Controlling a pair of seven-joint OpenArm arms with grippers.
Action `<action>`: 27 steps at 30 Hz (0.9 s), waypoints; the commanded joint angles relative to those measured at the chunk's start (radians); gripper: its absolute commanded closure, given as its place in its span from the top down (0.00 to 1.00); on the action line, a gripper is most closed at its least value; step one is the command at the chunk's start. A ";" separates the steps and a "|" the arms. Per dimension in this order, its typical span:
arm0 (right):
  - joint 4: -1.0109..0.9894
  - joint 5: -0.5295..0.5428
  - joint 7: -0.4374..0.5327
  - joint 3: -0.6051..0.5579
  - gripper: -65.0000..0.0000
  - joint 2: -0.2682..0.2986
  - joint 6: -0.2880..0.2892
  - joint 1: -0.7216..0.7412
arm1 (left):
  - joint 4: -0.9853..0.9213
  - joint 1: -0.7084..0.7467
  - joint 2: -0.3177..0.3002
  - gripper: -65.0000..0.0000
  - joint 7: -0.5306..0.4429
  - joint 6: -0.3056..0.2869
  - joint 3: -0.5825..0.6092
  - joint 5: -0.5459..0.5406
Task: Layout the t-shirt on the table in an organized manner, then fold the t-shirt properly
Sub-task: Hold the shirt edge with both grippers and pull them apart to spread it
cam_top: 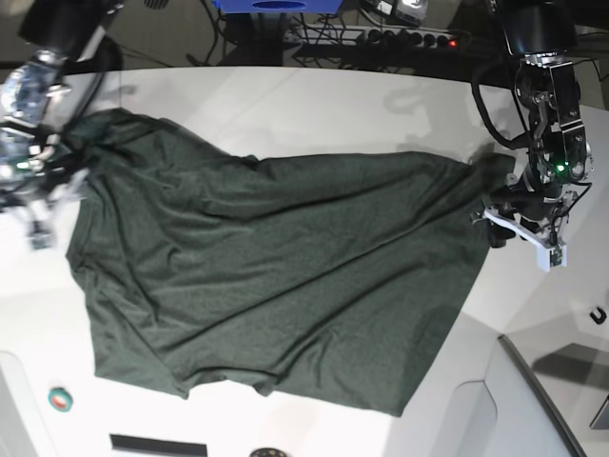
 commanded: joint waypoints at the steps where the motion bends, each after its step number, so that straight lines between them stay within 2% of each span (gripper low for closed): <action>1: 0.020 0.010 0.008 0.005 0.60 0.018 0.004 0.027 | 0.008 -0.003 -0.017 0.48 -0.018 -0.002 -0.008 -0.002; 4: -0.040 0.041 0.009 -0.001 0.57 0.015 0.004 0.044 | -0.005 0.006 -0.020 0.48 -0.018 -0.002 -0.011 -0.002; 9: -0.132 0.041 0.012 0.005 0.57 0.017 0.004 0.070 | -0.079 0.015 -0.022 0.48 -0.035 -0.002 -0.008 0.001; 13: -0.135 0.041 0.005 0.005 0.57 0.015 0.004 0.070 | -0.183 0.021 0.004 0.48 -0.201 -0.002 0.001 0.121; 15: -0.154 0.041 0.005 0.005 0.56 0.015 0.004 0.070 | -0.229 0.021 0.015 0.48 -0.250 -0.002 0.020 0.183; 16: -0.169 0.041 0.006 0.005 0.53 0.015 0.004 0.071 | -0.249 0.021 0.018 0.48 -0.262 -0.002 0.027 0.207; 17: -0.189 0.041 0.009 0.005 0.45 0.017 0.004 0.074 | -0.269 0.020 0.018 0.48 -0.270 -0.002 0.032 0.225; 20: -0.255 0.039 0.011 0.010 0.08 0.031 0.004 0.099 | -0.318 0.014 0.015 0.48 -0.277 -0.002 0.031 0.244; 21: -0.275 0.039 0.011 0.034 0.03 0.047 0.004 0.103 | -0.326 0.014 0.013 0.48 -0.277 -0.002 0.027 0.250; 27: -0.318 0.039 0.035 0.120 0.04 0.115 0.004 0.153 | -0.326 0.024 -0.022 0.48 -0.277 -0.002 0.027 0.253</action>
